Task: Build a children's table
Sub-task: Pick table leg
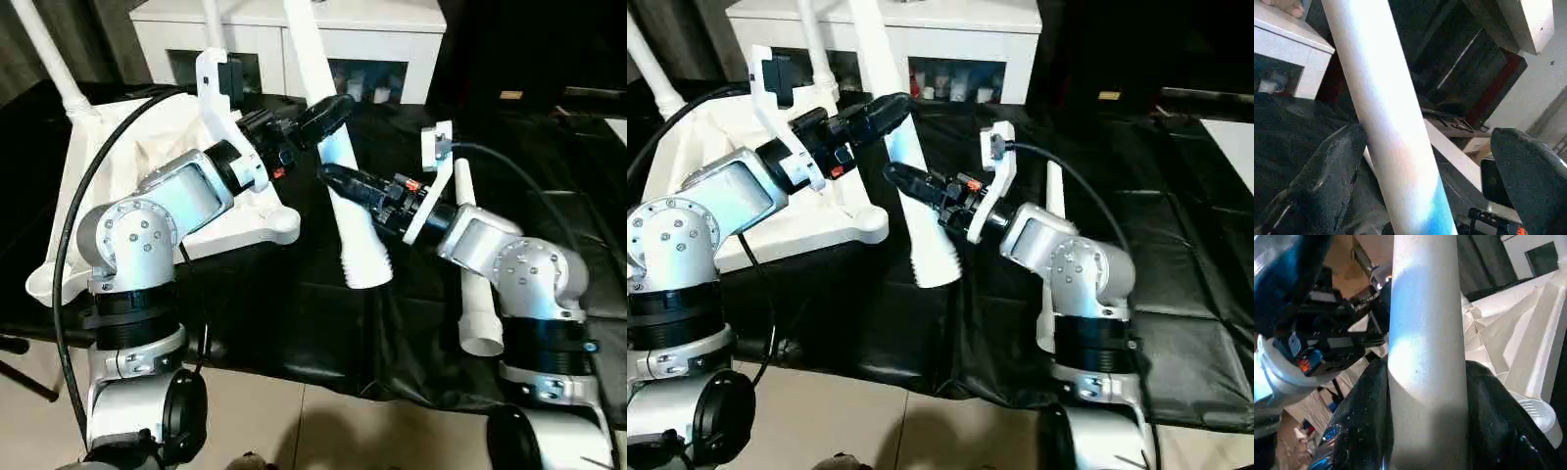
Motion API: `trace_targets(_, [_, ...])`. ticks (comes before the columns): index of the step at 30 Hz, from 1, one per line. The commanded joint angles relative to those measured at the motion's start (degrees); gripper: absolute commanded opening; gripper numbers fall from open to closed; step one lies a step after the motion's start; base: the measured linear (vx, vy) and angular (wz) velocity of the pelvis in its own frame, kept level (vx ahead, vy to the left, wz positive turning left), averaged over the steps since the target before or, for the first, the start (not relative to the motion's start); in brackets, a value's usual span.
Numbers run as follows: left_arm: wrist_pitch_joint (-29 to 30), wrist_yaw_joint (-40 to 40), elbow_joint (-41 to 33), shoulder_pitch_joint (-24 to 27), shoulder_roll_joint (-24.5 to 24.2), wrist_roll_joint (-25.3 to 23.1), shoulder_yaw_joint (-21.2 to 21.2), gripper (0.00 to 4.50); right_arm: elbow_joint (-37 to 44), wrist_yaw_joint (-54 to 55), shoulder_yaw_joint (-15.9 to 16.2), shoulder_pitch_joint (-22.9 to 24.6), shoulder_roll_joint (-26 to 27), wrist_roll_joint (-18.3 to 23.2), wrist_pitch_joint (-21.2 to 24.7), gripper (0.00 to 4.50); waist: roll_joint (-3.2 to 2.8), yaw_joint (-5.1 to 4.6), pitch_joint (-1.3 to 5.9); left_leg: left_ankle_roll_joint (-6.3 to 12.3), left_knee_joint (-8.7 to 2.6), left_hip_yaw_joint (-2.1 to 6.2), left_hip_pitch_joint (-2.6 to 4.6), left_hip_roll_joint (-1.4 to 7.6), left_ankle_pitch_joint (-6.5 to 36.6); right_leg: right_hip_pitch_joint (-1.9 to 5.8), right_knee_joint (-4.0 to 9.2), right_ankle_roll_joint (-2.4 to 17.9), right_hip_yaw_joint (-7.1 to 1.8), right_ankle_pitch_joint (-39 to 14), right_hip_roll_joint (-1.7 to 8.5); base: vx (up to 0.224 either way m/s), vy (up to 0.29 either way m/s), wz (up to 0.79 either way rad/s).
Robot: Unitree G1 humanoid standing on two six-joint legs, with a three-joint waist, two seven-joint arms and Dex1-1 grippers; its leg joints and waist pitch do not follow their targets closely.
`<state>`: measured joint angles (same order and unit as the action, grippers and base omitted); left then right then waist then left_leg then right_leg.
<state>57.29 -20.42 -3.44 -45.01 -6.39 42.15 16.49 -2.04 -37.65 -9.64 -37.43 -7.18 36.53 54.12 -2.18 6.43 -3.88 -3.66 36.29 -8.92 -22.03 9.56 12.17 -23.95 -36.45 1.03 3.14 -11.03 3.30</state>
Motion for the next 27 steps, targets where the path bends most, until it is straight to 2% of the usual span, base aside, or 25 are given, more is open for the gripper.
trace_targets(1, [0.47,1.02,0.2,-0.35,-0.3,0.23,-0.86,4.5,2.92,0.35,6.19,0.88,-1.09,-5.98,-5.92,1.78,-0.73,0.28,4.88,0.65,-4.06,1.1,0.37,2.73,1.08,4.14,3.59,13.37,-2.6,0.23,4.57,0.0,0.0,0.0])
trace_targets(2, [0.47,1.02,0.2,-0.35,-0.3,0.23,-0.86,4.5,2.92,0.35,6.19,0.88,-1.09,-5.98,-5.92,1.78,-0.66,0.16,4.82,0.12,-4.06,1.0,0.43,2.64,1.26,4.13,3.62,13.02,-2.66,0.13,4.5,0.0,0.0,0.0])
trace_targets(3, [0.53,2.47,0.66,-0.32,-0.16,-0.3,-0.48,4.5,3.82,1.51,9.58,0.76,-1.25,-9.66,-9.08,1.78,-0.91,0.16,4.81,0.02,-4.07,1.02,0.42,2.61,1.73,4.13,3.61,13.05,-2.68,-0.23,4.54,0.0,0.0,0.0])
trace_targets(4, [0.53,2.47,0.66,-0.32,-0.16,-0.3,-0.48,4.5,3.82,1.51,9.58,0.76,-1.25,-9.66,-9.08,1.78,-0.72,-0.03,4.74,-0.37,-4.16,1.01,0.35,2.55,2.32,4.19,3.79,12.65,-2.62,-1.13,4.44,0.0,0.0,0.0])
trace_targets(5, [0.94,4.27,0.93,-0.23,0.33,-0.47,0.35,4.5,4.23,3.15,11.66,0.29,-0.75,-11.87,-10.77,1.78,-0.83,0.01,4.72,-0.31,-4.18,1.02,0.49,2.56,3.02,4.16,3.86,12.69,-2.66,-2.01,4.51,0.0,0.0,0.0])
trace_targets(6, [0.98,4.44,0.95,-0.22,0.37,-0.49,0.43,4.5,4.27,3.29,11.83,0.25,-0.71,-12.05,-10.94,1.78,-0.79,-0.08,4.66,-0.47,-4.22,1.01,0.41,2.57,3.26,4.14,3.93,12.59,-2.66,-2.39,4.45,0.0,0.0,0.0])
trace_targets(7, [1.25,5.61,1.01,-0.09,0.77,-0.36,1.06,4.33,4.42,4.81,13.69,0.05,-0.66,-14.19,-12.54,1.78,-0.83,-0.05,4.69,-0.42,-4.22,1.05,0.4,2.54,3.3,4.22,3.84,12.57,-2.65,-2.47,4.44,0.0,0.0,0.0])
trace_targets(8, [1.23,6.46,1.11,-0.06,1.09,-0.41,1.48,4.33,4.54,5.19,14.54,0.11,-0.7,-15.03,-13.26,1.78,-1.0,-0.03,4.68,-0.55,-4.21,1.05,0.5,2.67,3.44,3.97,3.9,12.51,-2.59,-2.51,4.4,0.0,0.0,0.0])
trace_targets(9, [1.22,6.61,1.14,-0.06,1.15,-0.42,1.55,4.13,4.56,5.26,14.65,0.12,-0.69,-15.14,-13.35,1.78,-1.05,-0.01,4.71,-0.65,-4.2,1.03,0.6,2.77,3.69,3.96,3.87,12.61,-2.6,-2.2,4.41,0.0,0.0,0.0])
trace_targets(10, [1.03,7.51,1.48,-0.01,1.48,-0.5,1.95,4.13,4.64,5.89,15.4,0.3,-0.44,-15.87,-14.1,1.78,-1.11,0.0,4.69,-0.57,-4.23,1.02,0.58,2.73,3.8,3.99,3.88,12.67,-2.57,-2.02,4.36,0.0,0.0,0.0])
trace_targets(15, [0.21,8.68,3.09,-0.12,1.97,-0.56,2.45,3.65,4.86,6.54,16.76,0.98,0.1,-17.38,-15.69,1.78,-1.33,-0.11,4.74,-0.47,-4.27,1.12,0.49,2.79,4.13,4.13,3.74,12.73,-2.45,-0.52,4.37,0.0,0.0,0.0])
trace_targets(18, [0.19,8.86,3.48,-0.39,2.27,0.13,2.69,3.54,4.54,7.19,17.16,0.95,0.24,-18.3,-16.33,1.78,-1.39,-0.17,4.87,-0.45,-4.22,1.2,0.41,2.79,3.37,4.28,3.52,12.79,-2.42,1.08,4.42,0.0,0.0,0.0])
trace_targets(19, [0.22,9.14,3.48,-0.56,2.52,0.48,2.91,3.47,4.43,7.53,17.3,0.88,0.23,-18.67,-16.66,1.78,-1.75,-0.13,4.88,-0.49,-4.16,1.22,0.42,2.78,3.3,4.25,3.44,12.9,-2.41,1.41,4.43,0.0,0.0,0.0])
trace_targets(21, [0.29,9.54,3.42,-0.7,2.77,0.81,3.12,3.26,4.33,7.88,17.46,0.84,0.19,-18.94,-17.06,1.78,-1.45,-0.2,4.87,-0.1,-4.13,1.14,0.41,2.74,3.18,4.3,3.51,13.34,-2.42,2.16,4.4,0.0,0.0,0.0])
trace_targets(23, [0.32,10.43,3.41,-0.91,3.21,1.17,3.42,3.17,3.84,8.55,17.38,0.67,0.06,-19.41,-17.79,1.78,-1.88,-0.12,4.89,0.11,-4.06,1.18,0.34,2.71,3.31,4.39,3.48,13.36,-2.4,1.71,4.53,0.0,0.0,0.0])
trace_targets(25, [0.34,10.72,3.52,-1.07,3.28,1.29,3.52,3.03,3.67,8.77,17.41,0.58,-0.07,-19.87,-18.12,1.78,-1.71,-0.16,4.88,0.41,-4.04,1.13,0.26,2.66,3.19,4.45,3.6,13.27,-2.4,0.98,4.47,0.0,0.0,0.0])
trace_targets(27, [0.37,10.86,3.67,-1.34,3.22,1.37,3.6,2.82,3.54,8.79,17.25,0.38,0.01,-19.89,-18.21,1.78,-1.97,-0.09,4.89,0.74,-3.98,1.15,0.24,2.65,3.03,4.39,3.64,13.06,-2.36,0.25,4.43,0.0,0.0,0.0])
